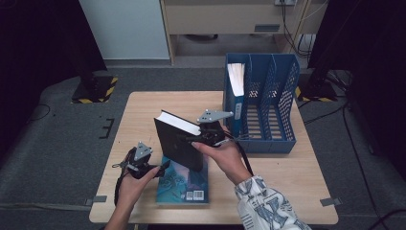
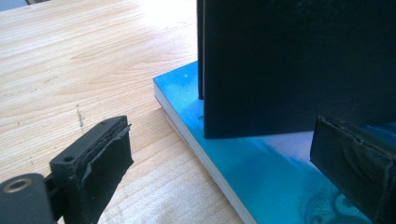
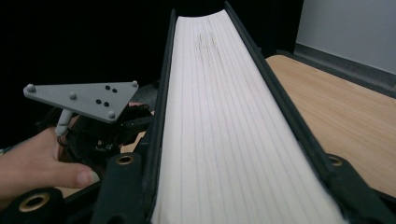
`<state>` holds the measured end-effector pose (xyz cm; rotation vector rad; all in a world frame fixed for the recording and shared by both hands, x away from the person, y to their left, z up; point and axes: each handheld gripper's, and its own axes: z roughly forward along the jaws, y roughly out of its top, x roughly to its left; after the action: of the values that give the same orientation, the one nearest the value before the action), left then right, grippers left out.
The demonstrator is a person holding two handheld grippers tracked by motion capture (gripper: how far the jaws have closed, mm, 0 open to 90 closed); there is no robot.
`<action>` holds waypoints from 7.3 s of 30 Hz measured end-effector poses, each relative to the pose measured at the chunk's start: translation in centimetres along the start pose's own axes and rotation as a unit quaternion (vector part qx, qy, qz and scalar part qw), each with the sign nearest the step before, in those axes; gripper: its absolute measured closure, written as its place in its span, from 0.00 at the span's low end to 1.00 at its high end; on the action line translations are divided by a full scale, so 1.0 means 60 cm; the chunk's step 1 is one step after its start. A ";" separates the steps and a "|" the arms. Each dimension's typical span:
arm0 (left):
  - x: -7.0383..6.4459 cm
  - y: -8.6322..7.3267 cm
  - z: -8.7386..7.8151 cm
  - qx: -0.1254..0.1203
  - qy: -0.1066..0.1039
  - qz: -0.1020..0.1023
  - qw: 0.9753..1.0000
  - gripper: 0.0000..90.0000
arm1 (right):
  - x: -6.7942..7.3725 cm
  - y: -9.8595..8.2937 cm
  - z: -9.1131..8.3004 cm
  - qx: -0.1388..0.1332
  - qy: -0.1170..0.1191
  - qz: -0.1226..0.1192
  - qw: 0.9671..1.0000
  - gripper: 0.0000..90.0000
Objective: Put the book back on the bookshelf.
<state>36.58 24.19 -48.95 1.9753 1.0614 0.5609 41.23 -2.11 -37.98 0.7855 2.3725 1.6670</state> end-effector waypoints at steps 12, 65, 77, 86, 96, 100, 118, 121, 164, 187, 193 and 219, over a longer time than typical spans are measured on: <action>0.006 -0.002 -0.001 0.000 0.002 -0.007 1.000 0.05 | -0.007 0.013 -0.028 0.001 -0.011 0.033 0.999 0.58; 0.100 -0.046 0.002 0.065 0.055 -0.081 0.993 0.06 | -0.050 0.000 -0.234 -0.026 -0.053 0.068 0.996 0.59; 0.111 -0.053 0.009 0.074 0.056 -0.090 0.992 0.06 | -0.069 0.040 -0.254 -0.059 -0.064 0.085 0.993 0.59; 0.121 -0.059 0.011 0.082 0.058 -0.093 0.991 0.06 | -0.081 0.035 -0.296 -0.074 -0.081 0.090 0.990 0.59; 0.130 -0.064 0.016 0.086 0.058 -0.095 0.990 0.06 | -0.101 0.016 -0.348 -0.083 -0.112 0.102 0.985 0.59; 0.140 -0.070 0.017 0.089 0.063 -0.105 0.988 0.06 | -0.110 0.007 -0.367 -0.088 -0.125 0.109 0.982 0.59; 0.132 -0.077 0.028 0.087 0.084 -0.076 0.990 0.04 | -0.155 0.015 -0.405 -0.095 -0.179 0.128 0.971 0.59; 0.129 -0.076 0.030 0.090 0.090 -0.075 0.989 0.02 | -0.162 0.022 -0.410 -0.098 -0.190 0.131 0.968 0.59; 0.125 -0.076 0.030 0.091 0.090 -0.075 0.989 0.01 | -0.228 0.035 -0.447 -0.094 -0.307 0.149 0.935 0.59; 0.124 -0.076 0.030 0.092 0.087 -0.074 0.989 0.01 | -0.291 0.035 -0.418 -0.077 -0.378 0.146 0.911 0.59; 0.124 -0.076 0.031 0.091 0.085 -0.073 0.990 0.01 | -0.299 0.039 -0.395 -0.070 -0.389 0.142 0.908 0.59; 0.122 -0.075 0.032 0.092 0.081 -0.069 0.990 0.00 | -0.360 0.026 -0.331 -0.059 -0.400 0.153 0.902 0.59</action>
<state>39.77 30.89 -53.69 2.0197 1.3836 0.5736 52.35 -28.87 -32.95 1.5144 1.6137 1.1948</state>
